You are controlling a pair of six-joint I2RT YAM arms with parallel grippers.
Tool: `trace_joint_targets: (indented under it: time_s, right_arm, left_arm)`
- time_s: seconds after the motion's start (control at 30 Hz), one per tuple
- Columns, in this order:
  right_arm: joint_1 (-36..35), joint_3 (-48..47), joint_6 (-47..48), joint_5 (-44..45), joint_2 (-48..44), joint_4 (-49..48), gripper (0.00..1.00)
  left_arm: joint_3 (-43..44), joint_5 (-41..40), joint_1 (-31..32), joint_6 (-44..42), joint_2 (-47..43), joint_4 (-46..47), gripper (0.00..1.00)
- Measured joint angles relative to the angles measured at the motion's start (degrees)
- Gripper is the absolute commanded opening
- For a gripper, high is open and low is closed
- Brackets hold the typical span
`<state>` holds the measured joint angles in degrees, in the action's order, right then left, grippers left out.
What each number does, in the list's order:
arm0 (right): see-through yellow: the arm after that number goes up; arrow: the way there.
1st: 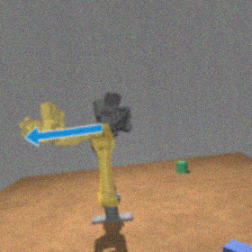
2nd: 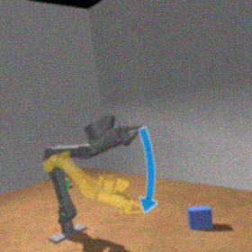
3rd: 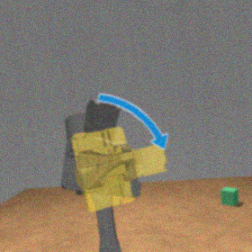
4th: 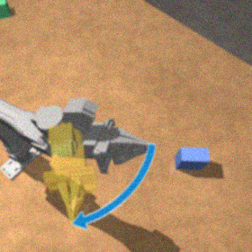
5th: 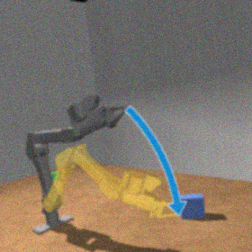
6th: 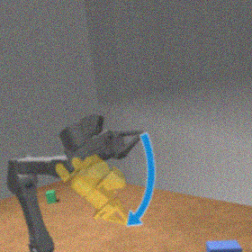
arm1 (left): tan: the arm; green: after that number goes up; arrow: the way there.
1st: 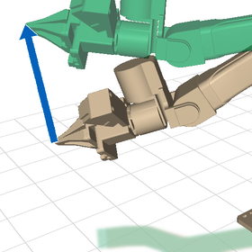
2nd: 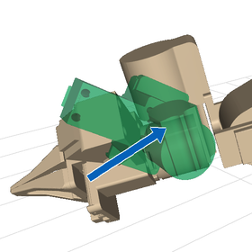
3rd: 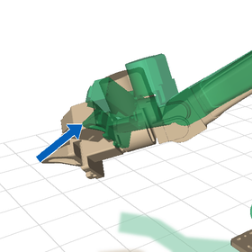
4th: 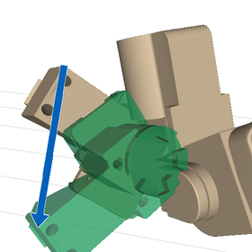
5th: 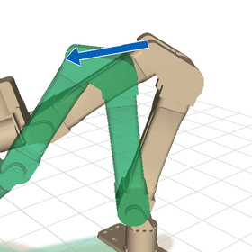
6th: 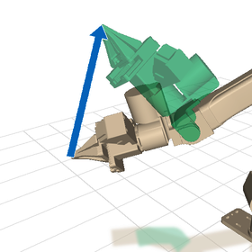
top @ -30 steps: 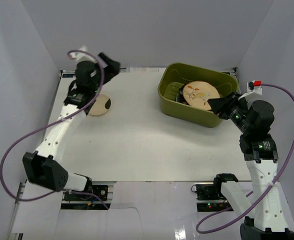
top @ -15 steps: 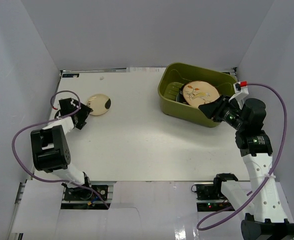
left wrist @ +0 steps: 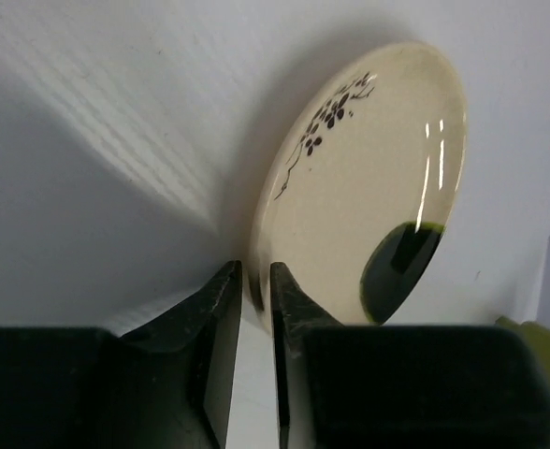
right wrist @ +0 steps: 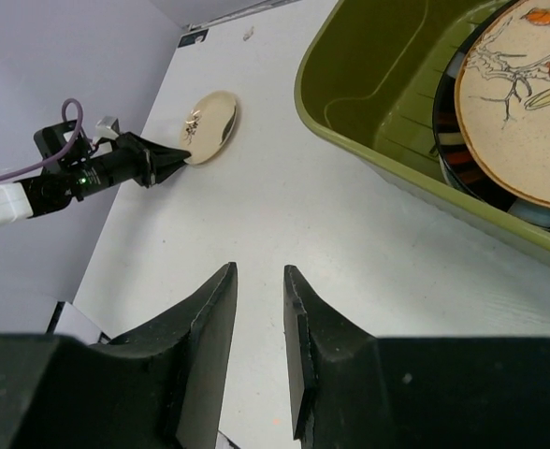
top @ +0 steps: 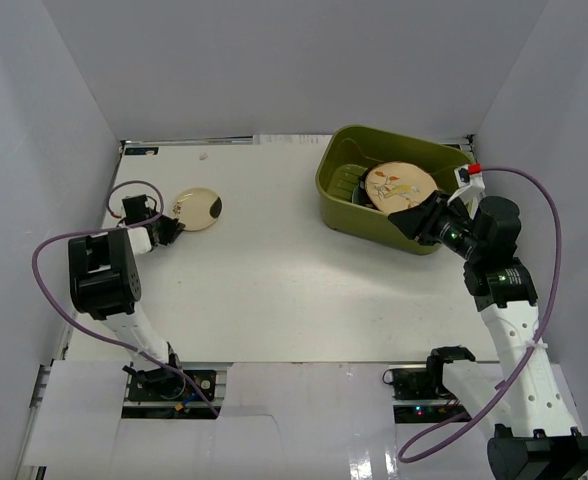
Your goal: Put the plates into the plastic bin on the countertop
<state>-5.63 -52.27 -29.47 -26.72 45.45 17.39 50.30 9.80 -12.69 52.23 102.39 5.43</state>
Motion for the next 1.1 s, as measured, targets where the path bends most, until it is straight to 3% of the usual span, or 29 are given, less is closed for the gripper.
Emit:
trace_joint_targets:
  time_s: [0.1,0.37,0.53,0.7,0.83,0.97,1.1]
  right_arm:
    - [-1.62,0.79,-0.17,0.57,0.02,-0.09,0.33]
    - [-4.94,1.20,-0.55,2.45,0.70,-0.94,0.33]
    - [-5.01,-1.01,-0.83,4.17,1.57,-0.52,0.33]
    - [-5.01,-5.29,-1.01,7.45,0.50,-0.17,0.33]
    - [-5.01,-9.11,-1.53,10.43,-1.14,0.87,0.33]
    - [-5.01,-13.99,-2.05,13.27,-2.58,1.79,0.31]
    - [-5.01,-19.15,-2.80,14.16,-3.67,2.21,0.32]
  left_arm:
    - [0.83,-0.13,0.00,0.55,1.36,1.01,0.01]
    - [-0.04,1.53,0.09,1.33,-0.22,2.67,0.00]
    - [-1.01,4.20,3.43,4.33,-9.49,2.56,0.00]
    - [6.91,4.35,16.83,5.77,-18.93,4.09,0.00]
    - [15.21,3.72,30.25,6.27,-20.13,7.10,0.00]
    - [22.43,2.25,39.41,6.80,-15.37,8.48,0.00]
    - [31.78,-0.31,44.87,7.13,-4.20,8.15,0.00]
